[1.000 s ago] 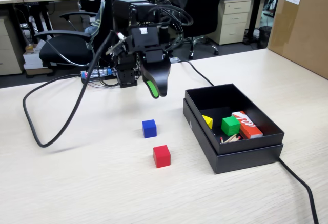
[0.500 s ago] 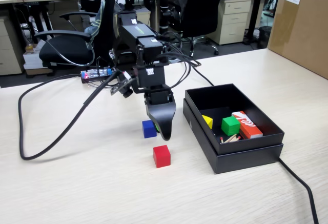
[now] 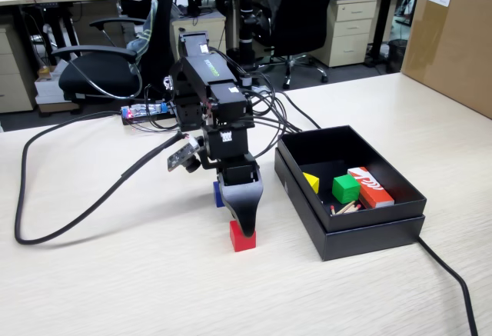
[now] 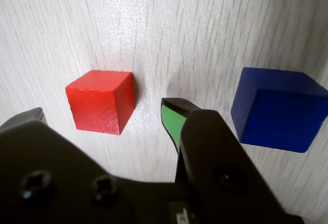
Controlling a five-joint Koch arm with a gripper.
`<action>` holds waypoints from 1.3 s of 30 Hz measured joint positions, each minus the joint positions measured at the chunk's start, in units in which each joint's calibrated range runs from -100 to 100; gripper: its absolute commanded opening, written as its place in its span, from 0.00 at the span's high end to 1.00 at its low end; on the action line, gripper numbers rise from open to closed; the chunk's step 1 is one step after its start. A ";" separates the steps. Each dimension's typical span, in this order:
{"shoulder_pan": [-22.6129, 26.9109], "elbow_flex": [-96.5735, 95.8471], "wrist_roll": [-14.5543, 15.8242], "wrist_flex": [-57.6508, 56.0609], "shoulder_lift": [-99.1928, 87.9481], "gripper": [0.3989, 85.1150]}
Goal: Put the red cube on top of the blue cube
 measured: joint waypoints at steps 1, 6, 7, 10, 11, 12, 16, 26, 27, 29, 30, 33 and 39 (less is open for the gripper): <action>-0.05 0.91 0.00 0.00 0.65 0.47; -0.24 2.46 0.00 0.00 3.62 0.47; -0.34 2.83 0.00 0.08 3.88 0.47; -0.39 3.10 -0.05 0.15 4.27 0.47; -0.39 3.10 -0.05 0.15 4.40 0.47; -0.39 3.65 -0.05 0.15 4.79 0.47; -0.29 4.56 -0.78 0.15 5.70 0.50; -0.24 4.75 -1.86 0.15 5.70 0.65; -0.20 4.75 -1.86 0.15 5.70 0.69; -0.24 4.75 -1.86 0.15 5.70 0.79; -0.20 4.75 -1.86 0.15 5.70 0.82; -0.24 4.75 -1.86 0.15 5.70 0.90; -0.39 4.84 -1.86 0.15 5.95 0.99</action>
